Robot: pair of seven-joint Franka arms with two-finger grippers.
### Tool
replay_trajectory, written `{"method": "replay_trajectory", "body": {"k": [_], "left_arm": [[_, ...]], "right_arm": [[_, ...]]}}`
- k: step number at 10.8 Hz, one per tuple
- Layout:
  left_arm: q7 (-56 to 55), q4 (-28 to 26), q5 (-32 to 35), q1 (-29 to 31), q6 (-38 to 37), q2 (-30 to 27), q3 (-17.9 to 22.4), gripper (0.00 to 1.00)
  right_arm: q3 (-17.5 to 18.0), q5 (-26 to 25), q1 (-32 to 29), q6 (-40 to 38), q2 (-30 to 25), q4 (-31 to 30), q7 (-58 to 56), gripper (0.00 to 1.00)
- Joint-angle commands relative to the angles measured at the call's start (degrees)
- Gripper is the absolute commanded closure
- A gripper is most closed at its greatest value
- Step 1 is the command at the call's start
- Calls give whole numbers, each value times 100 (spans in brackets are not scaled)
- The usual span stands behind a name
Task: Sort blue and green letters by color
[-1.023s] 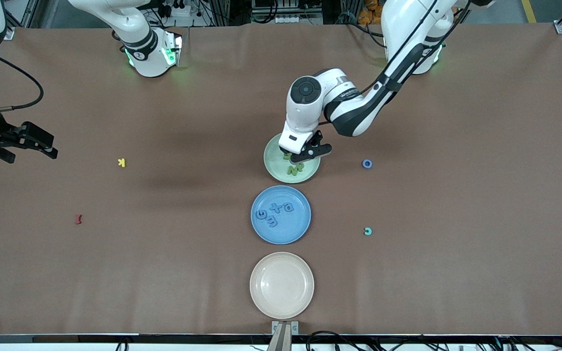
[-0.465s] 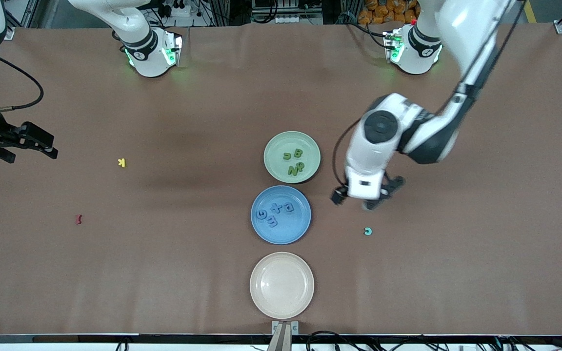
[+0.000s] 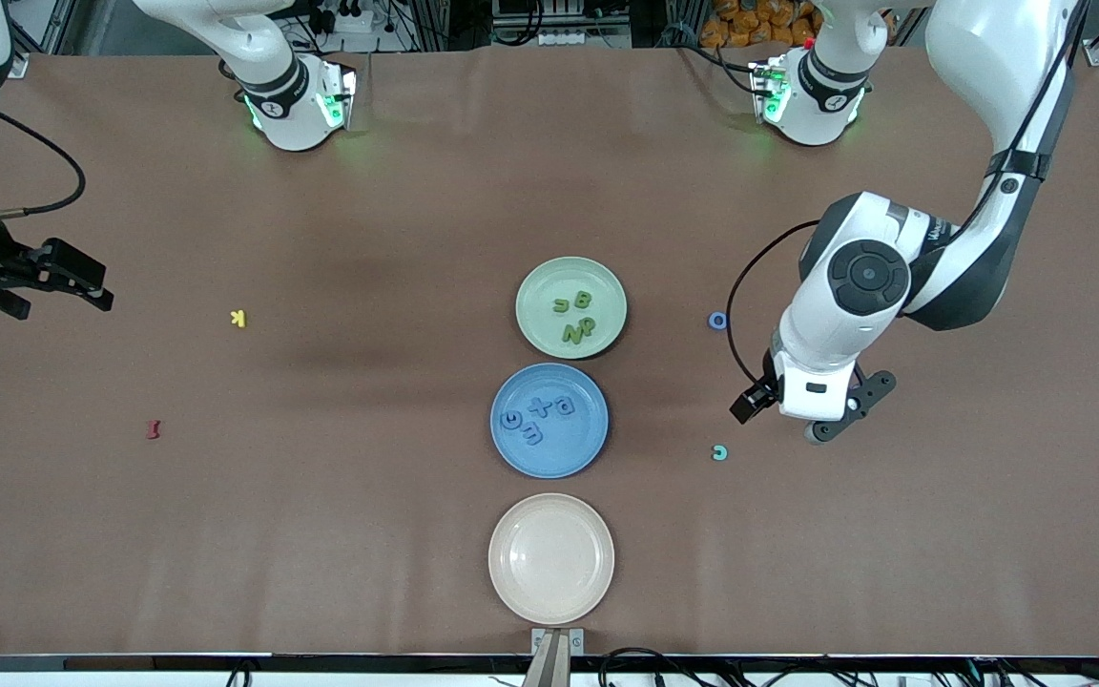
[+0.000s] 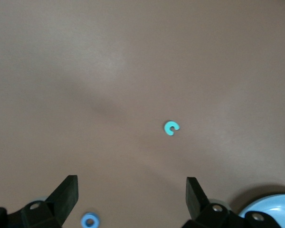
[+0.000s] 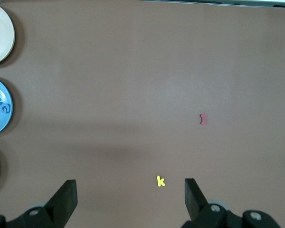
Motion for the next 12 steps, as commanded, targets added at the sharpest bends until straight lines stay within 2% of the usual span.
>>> {"method": "replay_trajectory", "body": {"k": [1,3,5,7,8,10,12], "left_arm": [[1055,-87,-373,383,-474,-295,-92,0],[1645,-376,-768,411,-546,-680,47,0],[2110,-657,-1076,61,-538,-1006,625,0],[3145,-1139,-1611,-124,-538,-1602,1118,0],[3472,-1386,-1754,-421,-538,-1883,1521,0],[4061,-1397,-2174,-512,-590,-2245,2076,0],[4625,-1188,-2168,-512,-1080,-2518,2367,0]], "right_arm": [[12,39,0,11,-159,-133,-14,0],[12,39,0,11,-159,-133,-14,0],[12,39,-9,11,-159,-133,-14,0],[12,39,0,11,-159,-133,-14,0],[12,39,-9,11,-159,-133,-14,0],[12,39,-9,20,-159,-133,-14,0],[12,39,-9,20,-159,-133,-14,0]]}}
